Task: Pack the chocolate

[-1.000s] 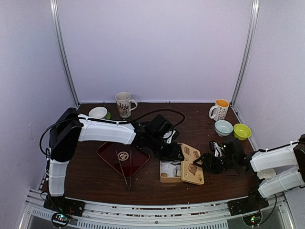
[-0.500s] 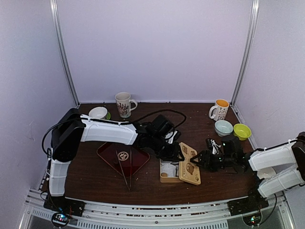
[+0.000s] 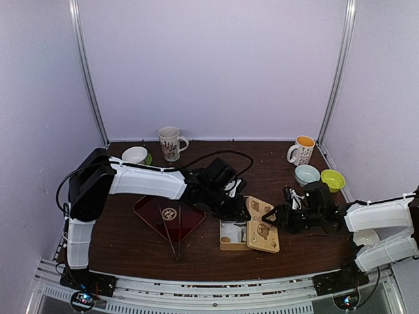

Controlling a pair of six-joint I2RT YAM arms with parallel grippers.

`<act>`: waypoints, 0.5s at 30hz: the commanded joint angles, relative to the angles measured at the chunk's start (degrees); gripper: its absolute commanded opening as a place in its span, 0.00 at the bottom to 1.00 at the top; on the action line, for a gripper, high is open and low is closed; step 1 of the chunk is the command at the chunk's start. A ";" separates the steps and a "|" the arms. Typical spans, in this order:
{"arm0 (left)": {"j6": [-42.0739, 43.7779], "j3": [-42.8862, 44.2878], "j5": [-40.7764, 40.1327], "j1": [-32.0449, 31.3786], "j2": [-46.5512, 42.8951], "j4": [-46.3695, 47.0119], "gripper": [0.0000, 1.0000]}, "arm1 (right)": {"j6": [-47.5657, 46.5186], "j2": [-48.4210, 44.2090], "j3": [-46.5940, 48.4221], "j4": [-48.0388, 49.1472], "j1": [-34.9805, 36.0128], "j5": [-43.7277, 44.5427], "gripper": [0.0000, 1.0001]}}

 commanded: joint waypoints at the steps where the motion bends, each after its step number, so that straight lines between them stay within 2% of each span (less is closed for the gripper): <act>1: 0.30 -0.91 -0.72 0.55 -1.94 1.34 0.21 | -5.52 -2.84 2.50 -9.73 0.19 6.34 0.68; 6: 0.58 -0.71 -0.74 0.64 -1.92 1.01 0.21 | -6.64 -2.55 1.14 -11.53 0.19 8.54 0.73; 15: 1.05 -0.40 -0.50 0.72 -2.24 0.67 0.21 | -1.49 3.20 -3.30 0.82 0.19 1.75 0.74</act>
